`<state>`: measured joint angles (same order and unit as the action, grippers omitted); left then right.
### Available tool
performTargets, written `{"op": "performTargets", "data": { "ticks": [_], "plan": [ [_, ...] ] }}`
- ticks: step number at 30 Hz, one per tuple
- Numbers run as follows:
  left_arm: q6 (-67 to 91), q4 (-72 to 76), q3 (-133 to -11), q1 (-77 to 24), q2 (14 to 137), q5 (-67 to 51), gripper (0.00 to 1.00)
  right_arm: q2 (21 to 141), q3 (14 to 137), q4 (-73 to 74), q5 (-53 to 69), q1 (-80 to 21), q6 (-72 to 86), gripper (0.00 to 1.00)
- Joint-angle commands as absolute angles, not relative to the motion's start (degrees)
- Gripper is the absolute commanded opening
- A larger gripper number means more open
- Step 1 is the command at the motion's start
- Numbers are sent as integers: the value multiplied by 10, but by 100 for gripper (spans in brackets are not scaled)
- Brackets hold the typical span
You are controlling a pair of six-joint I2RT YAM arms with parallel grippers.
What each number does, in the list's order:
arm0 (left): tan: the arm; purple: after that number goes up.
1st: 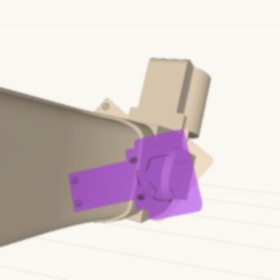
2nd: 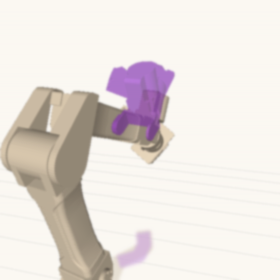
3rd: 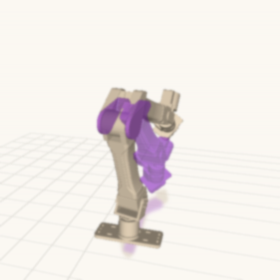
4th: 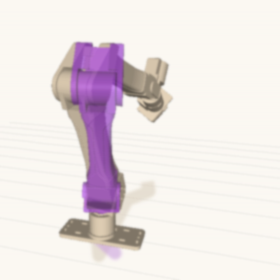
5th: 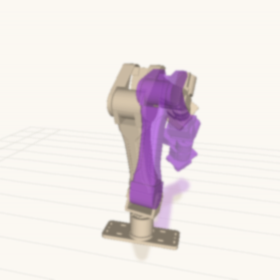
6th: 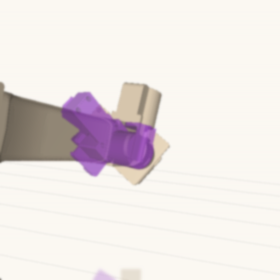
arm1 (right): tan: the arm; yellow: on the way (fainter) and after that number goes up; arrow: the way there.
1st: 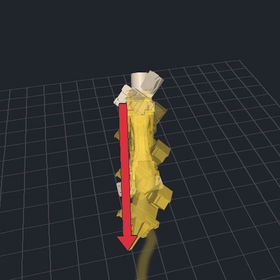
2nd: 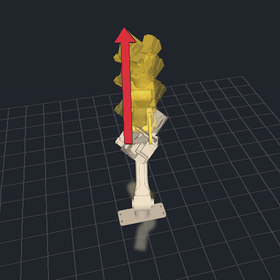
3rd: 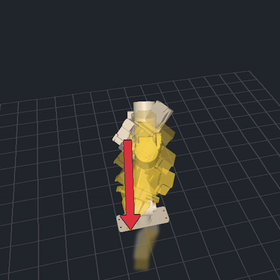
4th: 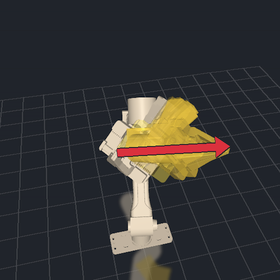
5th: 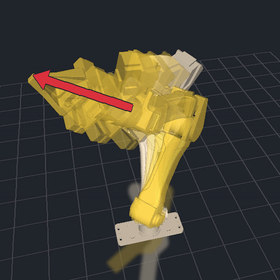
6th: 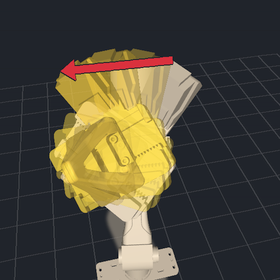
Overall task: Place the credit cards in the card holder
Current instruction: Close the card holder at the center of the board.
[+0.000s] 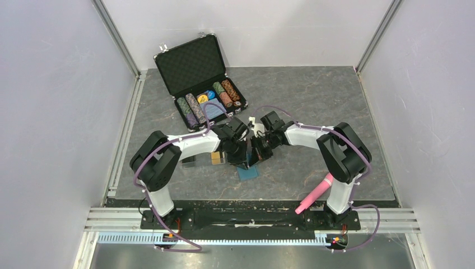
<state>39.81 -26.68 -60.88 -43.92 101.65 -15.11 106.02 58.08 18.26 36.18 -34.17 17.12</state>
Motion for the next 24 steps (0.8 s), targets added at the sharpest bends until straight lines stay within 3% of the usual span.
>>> {"op": "performTargets", "data": {
  "ticks": [1,14,24],
  "plan": [
    [437,-167,-589,-423,1028,-150,2,1136,555,239,177,-360,98,0],
    [412,-165,-582,-419,978,-147,2,1008,533,126,287,-347,131,0],
    [404,-184,-585,-421,972,-138,2,1003,522,81,330,-345,150,0]
  ]
}}
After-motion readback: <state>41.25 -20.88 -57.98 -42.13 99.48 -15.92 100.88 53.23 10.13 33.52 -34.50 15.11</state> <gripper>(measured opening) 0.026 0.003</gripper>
